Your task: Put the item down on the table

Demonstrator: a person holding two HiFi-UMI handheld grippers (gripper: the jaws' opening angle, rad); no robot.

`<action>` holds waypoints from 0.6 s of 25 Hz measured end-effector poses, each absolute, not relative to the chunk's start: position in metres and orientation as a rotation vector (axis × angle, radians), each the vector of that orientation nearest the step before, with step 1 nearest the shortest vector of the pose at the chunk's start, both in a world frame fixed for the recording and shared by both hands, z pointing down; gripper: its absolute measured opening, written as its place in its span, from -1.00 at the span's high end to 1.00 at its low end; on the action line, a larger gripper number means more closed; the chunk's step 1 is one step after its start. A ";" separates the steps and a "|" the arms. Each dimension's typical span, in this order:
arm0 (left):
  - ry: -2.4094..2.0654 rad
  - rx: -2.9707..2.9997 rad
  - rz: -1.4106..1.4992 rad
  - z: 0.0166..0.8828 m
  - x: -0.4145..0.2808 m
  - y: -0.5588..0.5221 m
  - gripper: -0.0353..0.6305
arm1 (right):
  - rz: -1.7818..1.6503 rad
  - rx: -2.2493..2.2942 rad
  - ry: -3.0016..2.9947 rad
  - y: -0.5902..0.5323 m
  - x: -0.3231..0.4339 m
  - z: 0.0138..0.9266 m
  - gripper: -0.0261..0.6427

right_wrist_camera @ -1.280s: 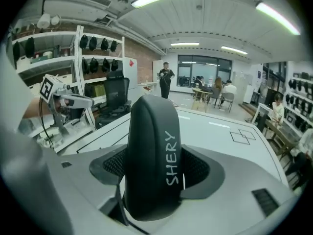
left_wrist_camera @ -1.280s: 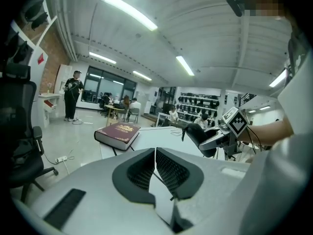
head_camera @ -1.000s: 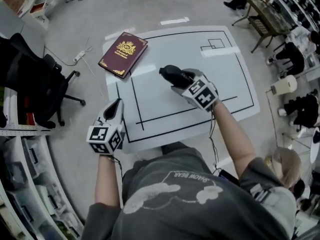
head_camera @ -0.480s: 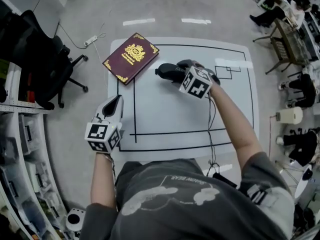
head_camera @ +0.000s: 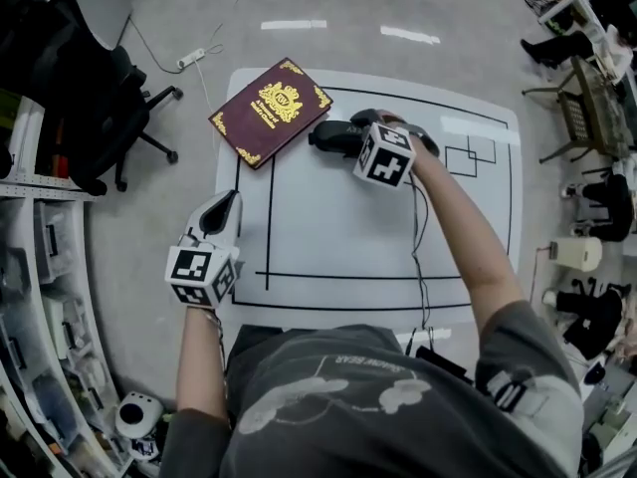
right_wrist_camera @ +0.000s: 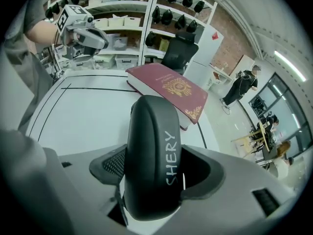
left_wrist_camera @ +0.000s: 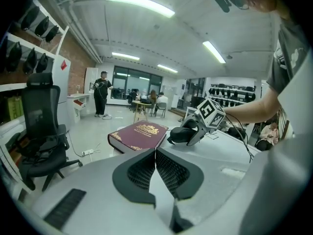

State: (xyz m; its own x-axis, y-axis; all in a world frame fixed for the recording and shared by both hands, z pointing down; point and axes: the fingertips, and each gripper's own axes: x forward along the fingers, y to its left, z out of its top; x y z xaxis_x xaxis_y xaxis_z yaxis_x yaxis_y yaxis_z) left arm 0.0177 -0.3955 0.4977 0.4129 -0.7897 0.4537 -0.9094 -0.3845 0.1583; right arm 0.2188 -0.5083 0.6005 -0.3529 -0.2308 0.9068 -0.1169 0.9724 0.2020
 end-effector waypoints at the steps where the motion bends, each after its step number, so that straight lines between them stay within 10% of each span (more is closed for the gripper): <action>1: -1.459 2.288 0.438 0.499 0.017 -0.396 0.88 | -0.120 0.249 -1.924 -0.510 0.218 0.603 -0.04; 15: -1.442 2.273 0.465 0.510 0.024 -0.392 0.87 | -0.095 0.347 -1.952 -0.518 0.205 0.608 -0.13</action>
State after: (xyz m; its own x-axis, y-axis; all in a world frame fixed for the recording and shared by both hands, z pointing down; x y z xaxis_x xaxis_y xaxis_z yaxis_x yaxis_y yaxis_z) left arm 0.0240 -0.3922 0.5101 0.4101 -0.7744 0.4818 -0.9100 -0.3831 0.1588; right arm 0.2054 -0.5177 0.6085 -0.3594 -0.2847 0.8887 -0.1975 0.9540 0.2257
